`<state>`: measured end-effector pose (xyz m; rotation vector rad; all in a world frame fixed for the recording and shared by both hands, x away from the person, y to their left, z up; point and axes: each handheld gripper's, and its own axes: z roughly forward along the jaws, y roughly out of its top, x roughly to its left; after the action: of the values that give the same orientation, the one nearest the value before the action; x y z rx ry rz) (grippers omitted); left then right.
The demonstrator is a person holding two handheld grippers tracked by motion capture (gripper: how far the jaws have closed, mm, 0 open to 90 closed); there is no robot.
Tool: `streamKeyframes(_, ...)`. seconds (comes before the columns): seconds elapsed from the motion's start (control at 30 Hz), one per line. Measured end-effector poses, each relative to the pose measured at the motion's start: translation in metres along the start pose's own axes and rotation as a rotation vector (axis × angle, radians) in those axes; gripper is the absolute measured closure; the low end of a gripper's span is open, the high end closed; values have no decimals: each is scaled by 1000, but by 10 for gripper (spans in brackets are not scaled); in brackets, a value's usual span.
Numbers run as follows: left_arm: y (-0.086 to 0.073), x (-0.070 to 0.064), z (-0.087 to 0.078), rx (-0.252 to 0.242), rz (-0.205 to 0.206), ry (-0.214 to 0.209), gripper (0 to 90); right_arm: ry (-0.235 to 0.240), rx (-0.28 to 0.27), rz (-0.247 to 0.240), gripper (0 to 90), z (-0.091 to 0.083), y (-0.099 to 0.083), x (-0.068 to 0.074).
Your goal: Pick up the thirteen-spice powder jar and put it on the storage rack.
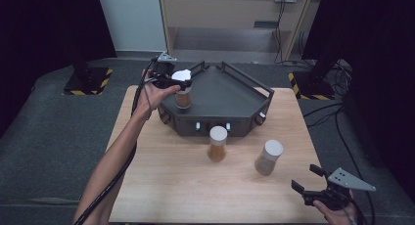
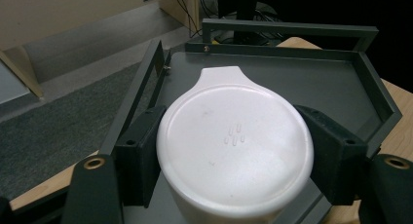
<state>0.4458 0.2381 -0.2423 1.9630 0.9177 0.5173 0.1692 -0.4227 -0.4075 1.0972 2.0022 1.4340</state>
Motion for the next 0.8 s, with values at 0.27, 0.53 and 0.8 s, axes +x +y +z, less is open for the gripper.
streamKeyframes(0.27,-3,4,4,2,30,-15,300,-2,1,-1,53,0,0,0)
streamKeyframes(0.53,-8,9,10,-4,24,-46,300,-3,2,1,53,0,0,0)
streamKeyframes(0.8,-11,9,14,-11,20,-47,300,-3,2,7,53,0,0,1)
